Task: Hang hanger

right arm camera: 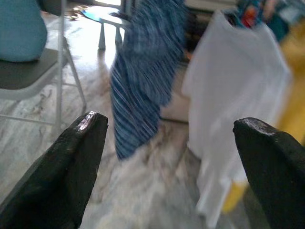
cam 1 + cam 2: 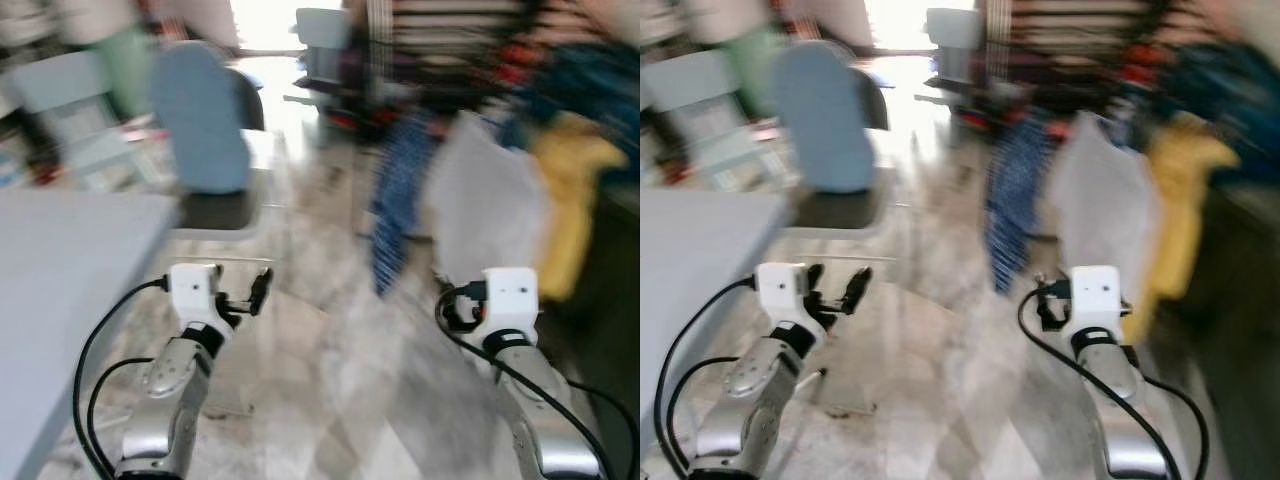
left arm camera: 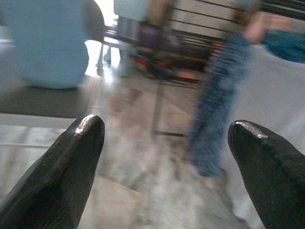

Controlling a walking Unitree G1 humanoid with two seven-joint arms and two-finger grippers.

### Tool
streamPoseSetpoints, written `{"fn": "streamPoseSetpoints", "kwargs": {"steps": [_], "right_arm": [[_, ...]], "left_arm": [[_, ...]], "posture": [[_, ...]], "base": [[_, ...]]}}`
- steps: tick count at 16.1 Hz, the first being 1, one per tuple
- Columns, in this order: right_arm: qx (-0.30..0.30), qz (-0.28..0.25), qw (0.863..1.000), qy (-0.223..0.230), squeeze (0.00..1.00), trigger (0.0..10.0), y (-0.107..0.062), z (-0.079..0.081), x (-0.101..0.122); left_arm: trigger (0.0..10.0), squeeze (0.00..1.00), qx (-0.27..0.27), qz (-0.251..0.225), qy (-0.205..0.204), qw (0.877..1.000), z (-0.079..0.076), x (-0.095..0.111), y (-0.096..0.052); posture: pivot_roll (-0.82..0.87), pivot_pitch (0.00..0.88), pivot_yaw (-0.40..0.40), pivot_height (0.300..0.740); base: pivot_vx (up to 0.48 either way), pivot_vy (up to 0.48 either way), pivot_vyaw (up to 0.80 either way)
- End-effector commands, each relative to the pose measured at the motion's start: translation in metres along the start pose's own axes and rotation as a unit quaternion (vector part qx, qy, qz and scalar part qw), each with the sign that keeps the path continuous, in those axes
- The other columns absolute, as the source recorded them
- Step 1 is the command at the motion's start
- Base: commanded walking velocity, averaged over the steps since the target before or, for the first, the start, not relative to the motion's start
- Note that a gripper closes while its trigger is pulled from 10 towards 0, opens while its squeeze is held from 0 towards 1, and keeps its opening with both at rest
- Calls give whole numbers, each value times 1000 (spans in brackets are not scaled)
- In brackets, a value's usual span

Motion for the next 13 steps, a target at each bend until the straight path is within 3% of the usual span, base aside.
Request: {"fn": "streamPoseSetpoints", "kwargs": {"steps": [1, 4, 8, 12, 13], "right_arm": [[14, -6, 1000, 15, 0, 10000, 0, 11, 3], [-1, -2, 1000, 12, 0, 10000, 1, 8, 2], [26, 1, 1000, 17, 0, 10000, 1, 12, 2], [34, 4, 999, 32, 0, 10000, -2, 15, 1], [36, -1, 999, 32, 0, 10000, -1, 15, 2]], "left_arm": [[10000, 0, 17, 5, 3, 1000, 10, 0, -4], [10000, 0, 3, 20, 15, 1000, 9, -4, -3], [10000, 0, -17, 25, 21, 999, 9, 0, 3], [10000, 0, -29, 25, 28, 999, 7, 4, 5], [10000, 0, -52, 37, 48, 997, 4, 3, 4]], "posture": [[-169, 76, 36, 740], [-172, 78, 37, 740], [-175, 79, 42, 740], [-173, 80, 39, 740], [-167, 80, 38, 740]], "base": [[439, 0, 0], [435, 0, 0], [427, 0, 0], [351, 324, 0], [296, 379, -631]]}}
Point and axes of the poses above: a point about 5 cm out from each wrist's last joint towards the gripper, its own y axis pointing out of the wrist towards the gripper, its own x axis along the axis of the wrist's last joint, z = x × y, the point moved 1 cm from there along y, pointing out of the wrist towards the gripper, and after that the axes turned 12 degrees about -y, right-handed, at the moved point
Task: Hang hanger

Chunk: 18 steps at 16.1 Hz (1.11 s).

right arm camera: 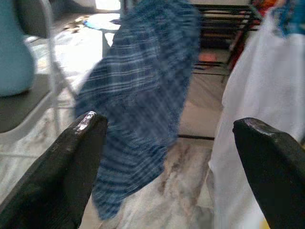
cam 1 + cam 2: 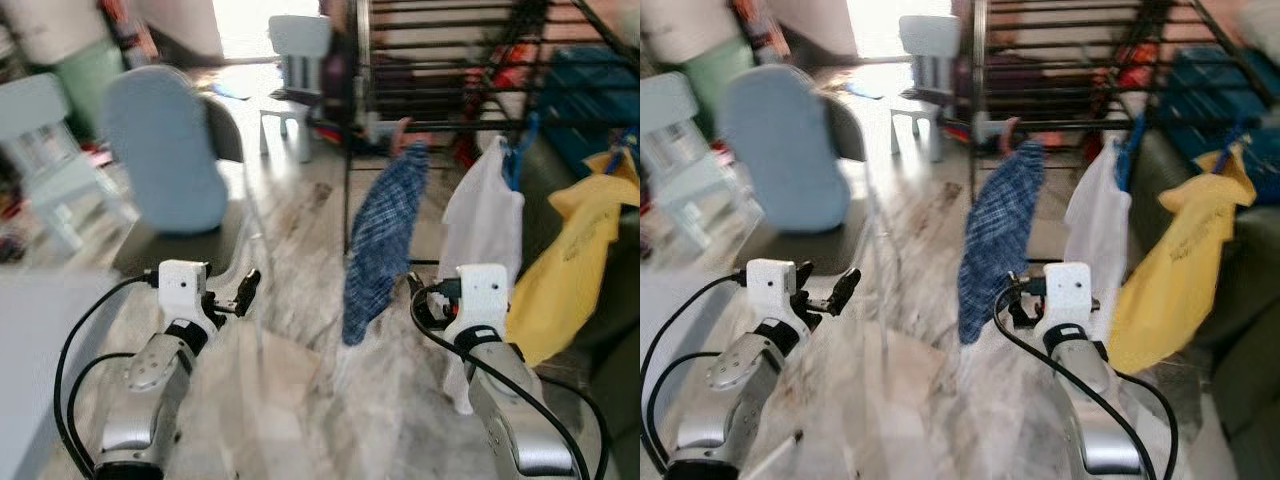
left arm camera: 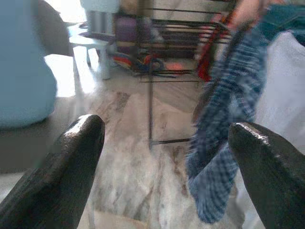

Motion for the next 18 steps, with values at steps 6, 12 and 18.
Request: {"fn": "streamPoseSetpoints", "kwargs": {"steps": [6, 12, 18], "right_arm": [[-9, -5, 1000, 5, 0, 10000, 2, -2, 1], [-8, -5, 1000, 0, 0, 10000, 0, 1, -1], [-7, 9, 1000, -7, 0, 10000, 4, 3, -3]], "left_arm": [[10000, 0, -61, 23, 60, 996, -10, -3, 12], [10000, 0, -66, -3, 32, 997, -25, -8, 17], [10000, 0, -33, -2, -7, 999, -29, -16, 15]], "posture": [[-161, 70, 42, 740], [-168, 77, 31, 740], [-173, 83, 41, 740]], "base": [[297, 377, -267], [377, 210, 0], [213, 0, 0]]}}
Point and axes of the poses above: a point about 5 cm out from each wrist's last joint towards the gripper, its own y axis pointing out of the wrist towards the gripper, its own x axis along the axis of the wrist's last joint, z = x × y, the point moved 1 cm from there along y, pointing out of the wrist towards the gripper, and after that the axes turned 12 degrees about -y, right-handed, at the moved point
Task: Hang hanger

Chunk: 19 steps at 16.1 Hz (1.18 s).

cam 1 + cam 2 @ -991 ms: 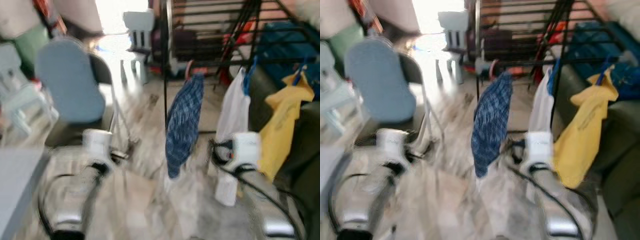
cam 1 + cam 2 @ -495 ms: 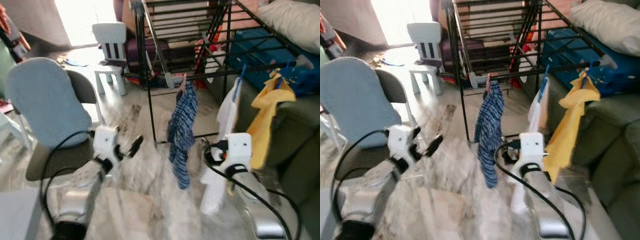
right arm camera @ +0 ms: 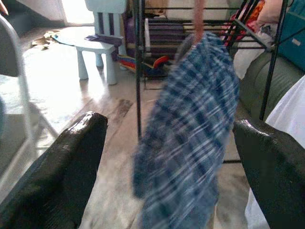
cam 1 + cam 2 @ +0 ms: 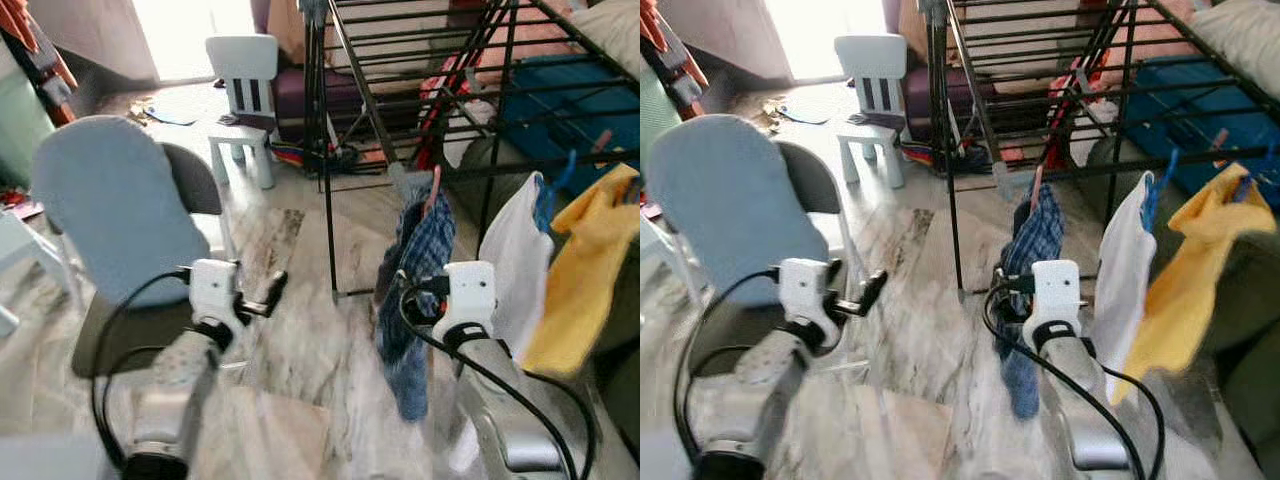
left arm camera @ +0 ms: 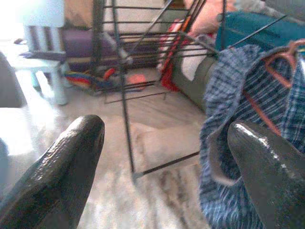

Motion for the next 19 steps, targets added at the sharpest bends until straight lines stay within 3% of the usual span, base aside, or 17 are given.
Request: {"fn": "streamPoseSetpoints", "kwargs": {"steps": [1, 4, 8, 11, 15, 19], "right_arm": [[-17, 23, 1000, -6, 0, 10000, -1, -4, -7], [-30, 54, 998, -14, 0, 10000, 2, -10, -16], [-4, 74, 997, -7, 0, 10000, 15, -3, -16], [-49, 116, 992, -27, 0, 10000, 26, -9, -24], [-44, 124, 991, -13, 0, 10000, 43, -7, -22], [-19, 100, 995, -15, 0, 10000, 57, 2, -10]], "left_arm": [[10000, 0, 25, 7, -2, 1000, 8, -1, -5], [10000, 0, 31, 5, -14, 999, 6, -3, -8], [10000, 0, 34, 7, -19, 999, 6, -2, -5], [10000, 0, 30, 8, -21, 999, 4, -1, -3], [10000, 0, 25, 8, -24, 999, 2, -1, -3], [10000, 0, 28, 2, -27, 999, 4, 1, -4]], "posture": [[-173, 88, 40, 740], [-175, 91, 34, 740], [-181, 92, 31, 740], [-179, 92, 27, 740], [-173, 93, 21, 740], [-167, 89, 14, 740]], "base": [[0, 0, 0], [0, 0, 0], [0, 0, 0], [0, 0, 0], [0, 0, 0], [0, 0, 0]]}}
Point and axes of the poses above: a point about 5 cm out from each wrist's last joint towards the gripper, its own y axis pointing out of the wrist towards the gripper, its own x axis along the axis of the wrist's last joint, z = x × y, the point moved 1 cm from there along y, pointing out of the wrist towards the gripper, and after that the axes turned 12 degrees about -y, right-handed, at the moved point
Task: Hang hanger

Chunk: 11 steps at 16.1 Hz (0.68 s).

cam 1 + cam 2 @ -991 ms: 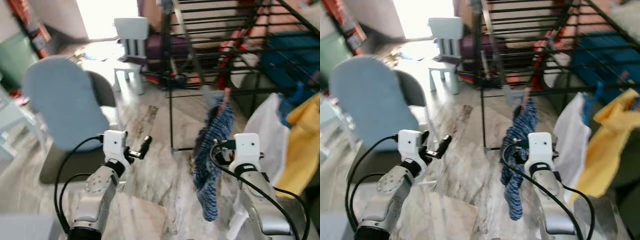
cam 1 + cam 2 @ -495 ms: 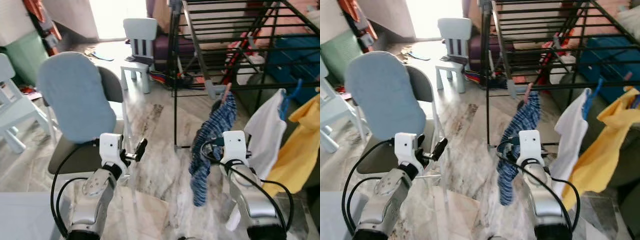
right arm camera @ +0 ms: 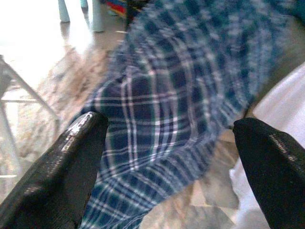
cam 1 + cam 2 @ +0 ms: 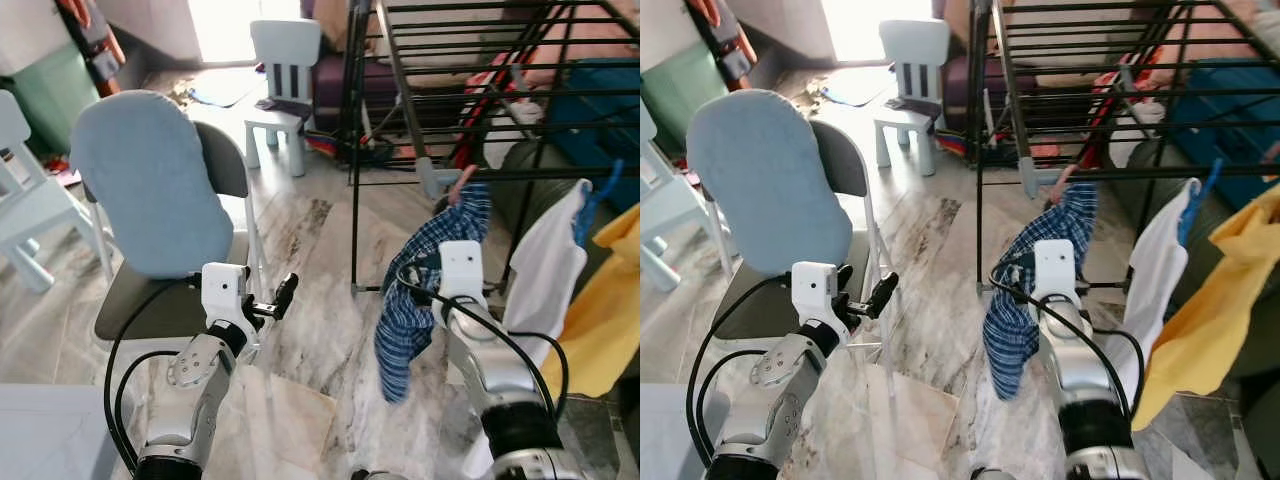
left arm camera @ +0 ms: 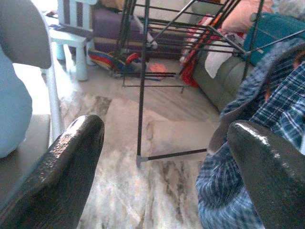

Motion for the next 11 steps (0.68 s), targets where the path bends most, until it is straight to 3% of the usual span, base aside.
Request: {"fn": "streamPoseSetpoints", "kwargs": {"steps": [1, 2, 7, 11], "right_arm": [[16, -7, 1000, 2, 0, 10000, 1, 7, 3], [27, -34, 999, -9, 0, 10000, 3, 14, 14], [54, -51, 997, -8, 0, 10000, 5, 29, 24], [44, -29, 998, -39, 0, 10000, 7, 28, 13]], "left_arm": [[10000, 0, 3, -5, 3, 1000, 2, 3, -2], [10000, 0, 2, -4, 4, 1000, 1, 2, -1], [10000, 0, 0, -3, 6, 1000, 0, 3, 0], [10000, 0, 0, -1, 6, 1000, 0, 2, 0]], "posture": [[-166, 90, 12, 740], [-165, 89, 13, 740], [-163, 86, 14, 740], [-160, 93, 13, 740]], "base": [[0, 0, 0], [0, 0, 0], [0, 0, 0], [0, 0, 0]]}}
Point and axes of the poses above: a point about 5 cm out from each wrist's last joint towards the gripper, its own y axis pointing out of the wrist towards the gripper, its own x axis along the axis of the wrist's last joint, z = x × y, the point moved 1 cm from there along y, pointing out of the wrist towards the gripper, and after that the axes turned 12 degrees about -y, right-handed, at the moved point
